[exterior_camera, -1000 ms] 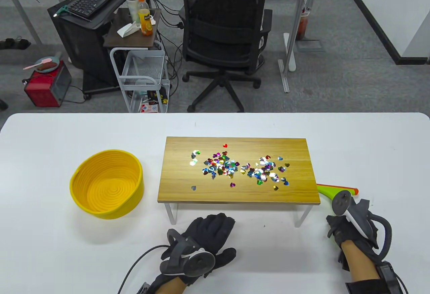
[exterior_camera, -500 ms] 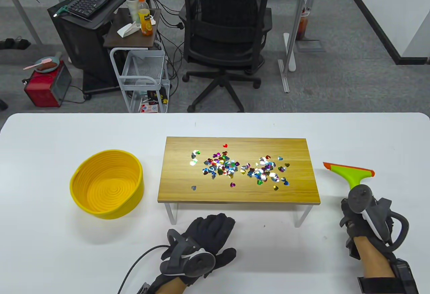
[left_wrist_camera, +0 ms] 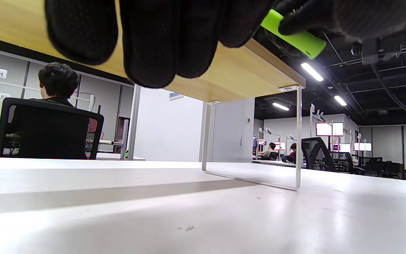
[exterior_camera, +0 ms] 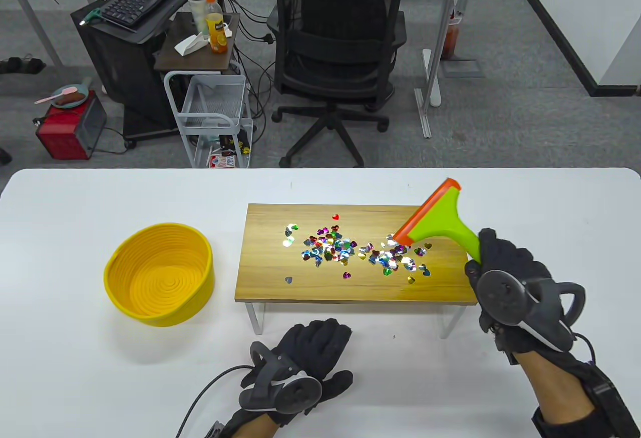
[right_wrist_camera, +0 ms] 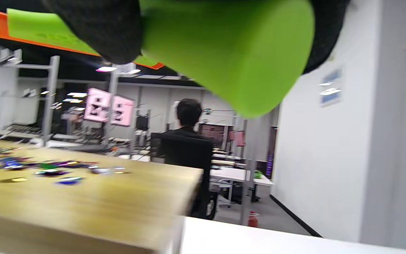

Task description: Scrape sequins from tabletop organizer into fabric basket

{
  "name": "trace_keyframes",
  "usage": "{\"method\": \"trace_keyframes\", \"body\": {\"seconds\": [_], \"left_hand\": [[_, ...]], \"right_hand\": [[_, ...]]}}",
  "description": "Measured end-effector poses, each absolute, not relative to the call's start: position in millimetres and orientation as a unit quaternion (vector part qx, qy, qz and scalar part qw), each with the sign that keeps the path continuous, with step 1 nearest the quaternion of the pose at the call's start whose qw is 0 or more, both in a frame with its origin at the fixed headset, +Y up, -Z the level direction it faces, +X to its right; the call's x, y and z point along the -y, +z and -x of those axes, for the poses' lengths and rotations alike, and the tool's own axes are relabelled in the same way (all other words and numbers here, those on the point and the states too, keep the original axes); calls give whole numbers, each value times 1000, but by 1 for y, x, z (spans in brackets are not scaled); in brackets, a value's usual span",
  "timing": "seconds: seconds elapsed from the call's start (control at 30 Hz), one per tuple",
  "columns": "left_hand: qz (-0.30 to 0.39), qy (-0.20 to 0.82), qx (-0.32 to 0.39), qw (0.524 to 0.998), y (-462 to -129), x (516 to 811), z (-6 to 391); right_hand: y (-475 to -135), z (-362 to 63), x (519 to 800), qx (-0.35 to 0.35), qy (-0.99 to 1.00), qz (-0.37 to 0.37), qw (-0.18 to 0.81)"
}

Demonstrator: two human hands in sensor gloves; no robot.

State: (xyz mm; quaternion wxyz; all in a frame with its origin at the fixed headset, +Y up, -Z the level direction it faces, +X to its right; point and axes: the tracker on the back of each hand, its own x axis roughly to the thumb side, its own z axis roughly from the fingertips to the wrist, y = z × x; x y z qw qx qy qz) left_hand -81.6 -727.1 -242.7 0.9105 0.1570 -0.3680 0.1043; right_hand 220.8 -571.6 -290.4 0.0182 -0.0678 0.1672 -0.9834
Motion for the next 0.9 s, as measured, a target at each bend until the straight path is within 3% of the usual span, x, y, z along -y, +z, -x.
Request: {"method": "trace_keyframes", "body": {"seconds": [0.3,0.57,0.9], "left_hand": [[-159,103,372,909,-242,727,82],[-153,102,375,909,-241,729,79],[-151,105,369,911,-243,729,83]], "right_hand": [[-310,-128,579,-140,-976,145,86],[-322,-74,586,-132,-966,190,112],[-329,-41,590,-131,-957,217,138]]}}
